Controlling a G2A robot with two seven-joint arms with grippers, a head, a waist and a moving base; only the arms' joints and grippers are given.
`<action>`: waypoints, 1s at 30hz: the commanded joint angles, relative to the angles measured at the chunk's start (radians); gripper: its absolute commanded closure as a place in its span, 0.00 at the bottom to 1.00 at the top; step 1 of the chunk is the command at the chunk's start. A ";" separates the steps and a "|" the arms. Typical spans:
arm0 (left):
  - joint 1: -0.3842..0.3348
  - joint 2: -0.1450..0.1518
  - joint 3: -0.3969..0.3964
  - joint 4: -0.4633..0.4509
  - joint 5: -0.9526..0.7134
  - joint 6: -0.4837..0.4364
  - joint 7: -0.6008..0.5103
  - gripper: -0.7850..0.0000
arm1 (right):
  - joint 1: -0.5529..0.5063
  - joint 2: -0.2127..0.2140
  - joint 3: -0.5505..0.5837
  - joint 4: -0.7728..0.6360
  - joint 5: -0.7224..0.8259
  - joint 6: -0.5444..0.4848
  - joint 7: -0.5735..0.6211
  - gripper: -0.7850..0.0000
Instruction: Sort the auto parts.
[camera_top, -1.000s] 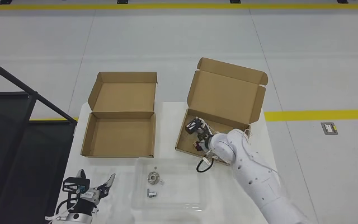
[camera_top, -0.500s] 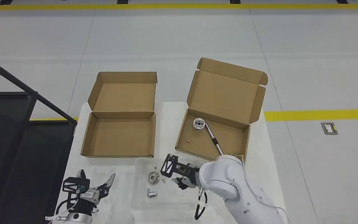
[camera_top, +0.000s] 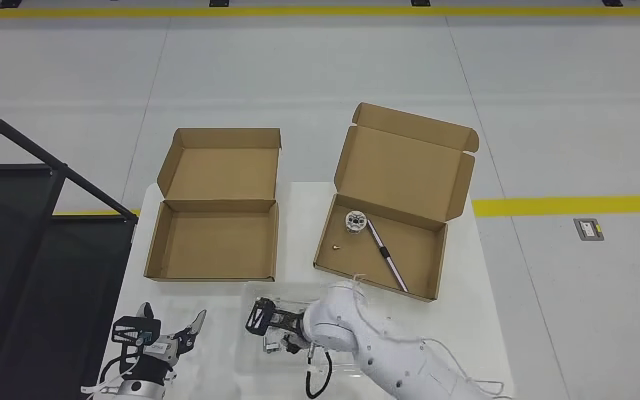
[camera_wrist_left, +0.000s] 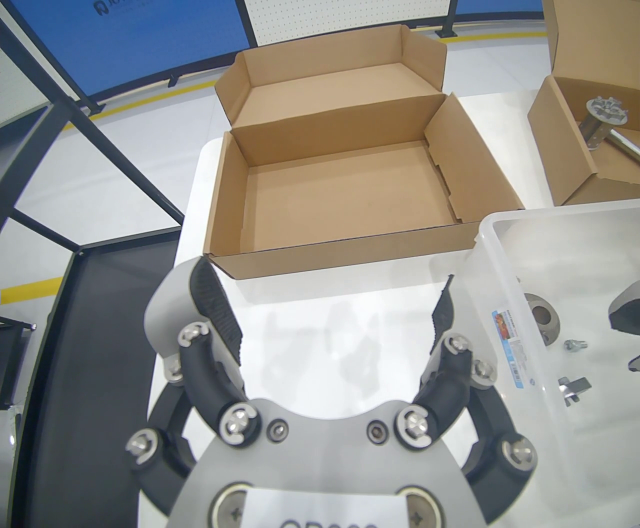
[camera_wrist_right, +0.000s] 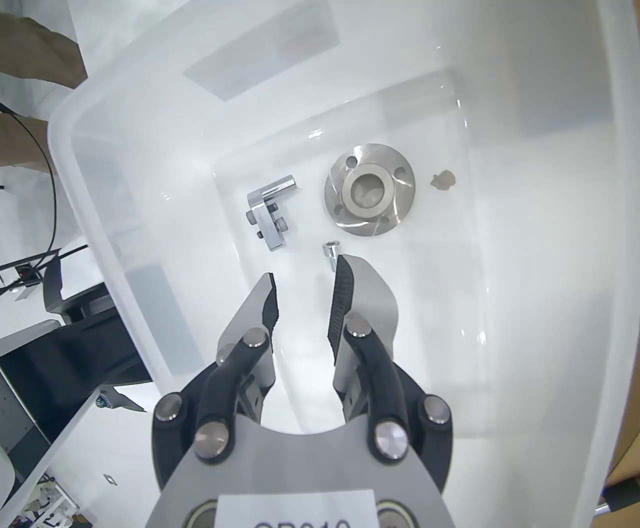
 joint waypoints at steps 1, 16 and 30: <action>0.000 0.000 0.000 0.000 0.000 0.000 0.000 0.00 | 0.017 -0.013 -0.025 0.029 -0.015 -0.002 -0.012 0.68; 0.000 0.000 0.000 0.000 0.000 0.000 0.000 0.00 | 0.078 -0.065 -0.076 0.169 -0.059 -0.037 -0.017 0.73; 0.000 0.000 0.000 0.000 0.000 0.000 0.000 0.00 | 0.018 -0.021 -0.018 0.052 -0.066 -0.123 0.115 0.76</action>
